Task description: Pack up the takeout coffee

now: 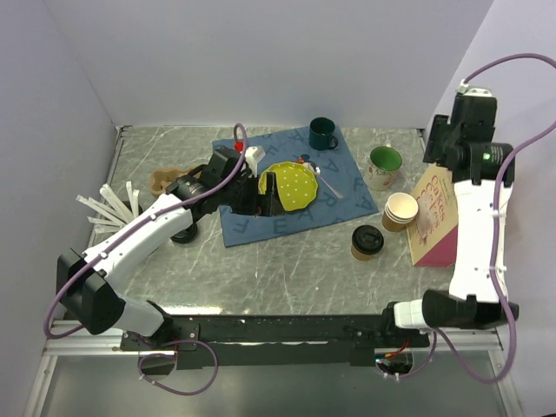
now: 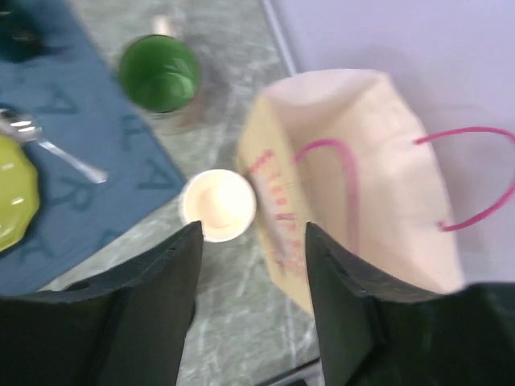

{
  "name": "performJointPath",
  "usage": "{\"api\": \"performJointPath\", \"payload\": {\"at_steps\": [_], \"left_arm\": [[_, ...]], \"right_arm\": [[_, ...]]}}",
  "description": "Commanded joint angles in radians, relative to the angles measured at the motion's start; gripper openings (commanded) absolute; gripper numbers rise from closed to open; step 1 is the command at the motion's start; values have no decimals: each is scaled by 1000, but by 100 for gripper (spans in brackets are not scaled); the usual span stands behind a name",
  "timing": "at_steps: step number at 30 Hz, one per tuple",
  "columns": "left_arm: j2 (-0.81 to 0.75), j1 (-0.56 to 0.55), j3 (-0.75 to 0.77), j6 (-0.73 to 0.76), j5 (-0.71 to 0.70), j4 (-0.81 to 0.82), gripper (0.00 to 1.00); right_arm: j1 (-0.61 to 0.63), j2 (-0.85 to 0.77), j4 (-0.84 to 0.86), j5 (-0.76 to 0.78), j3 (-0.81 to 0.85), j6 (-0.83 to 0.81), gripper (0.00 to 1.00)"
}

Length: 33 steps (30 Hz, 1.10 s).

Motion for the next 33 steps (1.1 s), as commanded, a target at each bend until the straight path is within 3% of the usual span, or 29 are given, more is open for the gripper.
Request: {"api": "performJointPath", "payload": {"at_steps": [1,8,16,21,27,33], "left_arm": [[-37,2,-29,3,91,43,97],[-20,2,-26,49,94,23,97],[37,4,18,67,111,9,97],[49,4,29,70,98,1,97],[54,4,49,78,79,-17,97],[61,5,64,70,88,-19,97]], "right_arm": [[-106,37,-25,-4,99,-20,65],[-175,25,18,-42,76,-64,86],[-195,53,31,-67,73,-75,93],[-200,85,53,-203,-2,-95,90],[-201,97,91,-237,-91,-147,84],[-223,135,77,-262,-101,-164,67]]}}
